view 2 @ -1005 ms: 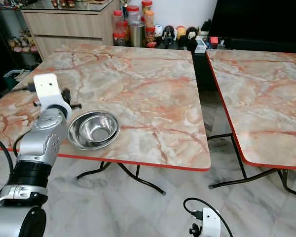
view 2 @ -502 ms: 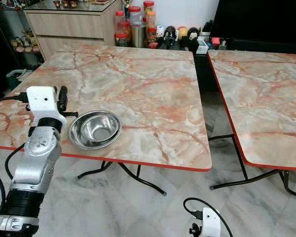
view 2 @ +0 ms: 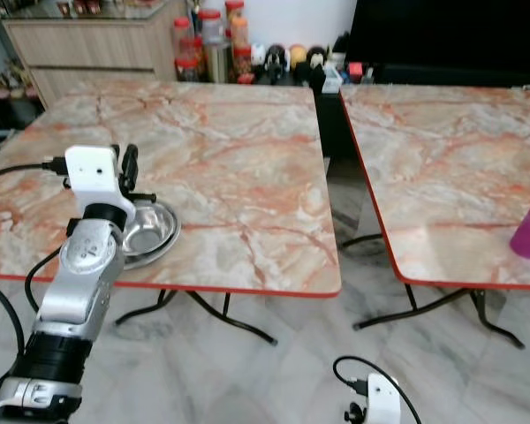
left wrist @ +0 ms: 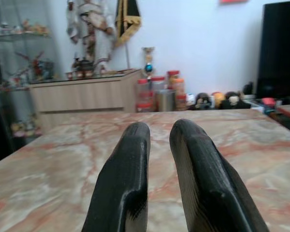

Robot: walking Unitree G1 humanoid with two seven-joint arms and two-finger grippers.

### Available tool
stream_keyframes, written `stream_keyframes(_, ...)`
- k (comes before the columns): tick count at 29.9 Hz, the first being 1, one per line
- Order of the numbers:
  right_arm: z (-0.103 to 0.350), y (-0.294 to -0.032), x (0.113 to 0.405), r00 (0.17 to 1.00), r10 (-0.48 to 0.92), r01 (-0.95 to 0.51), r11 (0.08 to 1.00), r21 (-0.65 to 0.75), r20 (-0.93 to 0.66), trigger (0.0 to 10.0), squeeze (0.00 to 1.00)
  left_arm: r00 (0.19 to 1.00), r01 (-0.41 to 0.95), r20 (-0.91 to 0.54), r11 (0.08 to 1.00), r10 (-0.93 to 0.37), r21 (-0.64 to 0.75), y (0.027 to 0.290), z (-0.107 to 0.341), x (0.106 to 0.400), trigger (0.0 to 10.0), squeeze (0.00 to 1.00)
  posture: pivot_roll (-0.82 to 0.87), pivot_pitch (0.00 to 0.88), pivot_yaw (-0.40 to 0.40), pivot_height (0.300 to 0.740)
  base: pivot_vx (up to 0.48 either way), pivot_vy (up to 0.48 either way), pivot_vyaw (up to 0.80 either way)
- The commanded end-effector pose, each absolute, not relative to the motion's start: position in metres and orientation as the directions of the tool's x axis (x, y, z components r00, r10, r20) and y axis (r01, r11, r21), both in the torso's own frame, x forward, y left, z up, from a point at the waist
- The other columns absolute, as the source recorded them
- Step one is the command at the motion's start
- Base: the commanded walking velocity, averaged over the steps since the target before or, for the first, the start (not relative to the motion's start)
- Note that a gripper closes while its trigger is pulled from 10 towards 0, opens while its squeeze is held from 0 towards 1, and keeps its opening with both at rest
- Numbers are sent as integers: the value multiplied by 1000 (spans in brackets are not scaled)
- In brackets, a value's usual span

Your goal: Setting the table

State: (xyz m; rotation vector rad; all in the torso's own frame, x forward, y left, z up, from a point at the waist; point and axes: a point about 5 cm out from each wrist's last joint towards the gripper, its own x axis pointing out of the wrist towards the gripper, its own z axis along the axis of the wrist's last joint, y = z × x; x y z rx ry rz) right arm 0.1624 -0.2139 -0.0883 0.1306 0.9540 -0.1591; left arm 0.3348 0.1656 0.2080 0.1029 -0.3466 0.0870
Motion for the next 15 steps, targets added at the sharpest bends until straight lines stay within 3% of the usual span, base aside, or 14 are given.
stream_keyframes(1, -88, -217, 162, 571, -84, 191, 981, 33, -817, 10000, 0, 936, -99, 348, 991, 62, 90, 164, 208, 335, 10000, 0, 42, 0, -21, 740, 0, -360, 0)
stream_keyframes(15, -88, -217, 162, 571, -84, 191, 981, 32, -817, 10000, 0, 929, -115, 362, 989, 74, 93, 167, 212, 333, 10000, 0, 49, 0, -24, 740, 0, -358, 0)
